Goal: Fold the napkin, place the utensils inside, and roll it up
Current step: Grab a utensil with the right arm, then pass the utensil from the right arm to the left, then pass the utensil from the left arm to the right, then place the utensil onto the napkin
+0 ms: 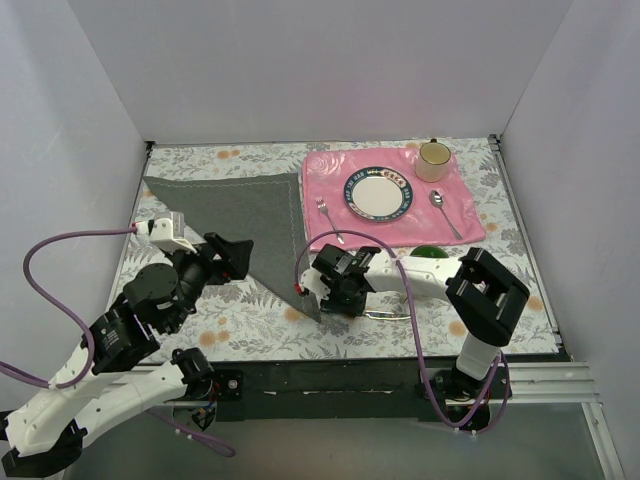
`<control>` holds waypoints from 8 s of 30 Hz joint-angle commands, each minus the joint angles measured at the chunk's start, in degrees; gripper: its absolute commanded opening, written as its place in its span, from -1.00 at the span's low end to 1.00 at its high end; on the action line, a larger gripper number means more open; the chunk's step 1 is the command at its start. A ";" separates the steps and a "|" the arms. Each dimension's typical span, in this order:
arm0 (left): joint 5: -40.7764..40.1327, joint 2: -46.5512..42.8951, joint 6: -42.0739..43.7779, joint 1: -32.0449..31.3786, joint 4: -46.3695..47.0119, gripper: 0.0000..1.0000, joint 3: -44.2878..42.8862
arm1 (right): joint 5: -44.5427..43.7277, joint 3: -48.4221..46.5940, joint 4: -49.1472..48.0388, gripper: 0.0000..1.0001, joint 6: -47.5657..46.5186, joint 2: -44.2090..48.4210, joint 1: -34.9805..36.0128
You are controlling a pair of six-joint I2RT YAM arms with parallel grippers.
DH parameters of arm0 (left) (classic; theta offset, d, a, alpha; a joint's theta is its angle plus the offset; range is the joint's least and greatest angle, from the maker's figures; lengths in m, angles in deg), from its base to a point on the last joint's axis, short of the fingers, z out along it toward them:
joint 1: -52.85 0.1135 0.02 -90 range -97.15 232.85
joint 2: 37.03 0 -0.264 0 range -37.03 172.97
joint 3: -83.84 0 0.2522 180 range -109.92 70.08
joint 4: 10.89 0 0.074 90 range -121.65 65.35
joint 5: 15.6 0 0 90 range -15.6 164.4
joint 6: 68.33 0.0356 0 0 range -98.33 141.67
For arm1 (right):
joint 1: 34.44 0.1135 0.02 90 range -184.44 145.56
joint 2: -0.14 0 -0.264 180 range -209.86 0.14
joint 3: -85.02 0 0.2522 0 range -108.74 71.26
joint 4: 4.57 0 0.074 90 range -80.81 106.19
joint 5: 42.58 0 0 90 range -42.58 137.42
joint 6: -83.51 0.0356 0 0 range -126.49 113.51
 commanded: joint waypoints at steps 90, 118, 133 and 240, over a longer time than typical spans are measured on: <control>19.88 5.48 -19.25 6.11 10.52 -1.00 10.90 | -12.69 -7.62 -27.31 -0.07 34.11 24.96 -0.79; -4.23 -1.48 -13.01 6.11 20.64 -1.00 15.48 | 0.41 -54.49 -9.36 -0.17 71.84 -12.24 2.36; -6.61 0.01 -12.57 6.11 19.05 -1.00 14.43 | -6.44 -63.20 -2.68 -0.56 65.77 -16.73 4.65; -8.91 33.05 -18.55 15.67 -9.61 0.40 -25.74 | 8.66 -17.96 -25.79 -0.07 35.36 3.47 -7.13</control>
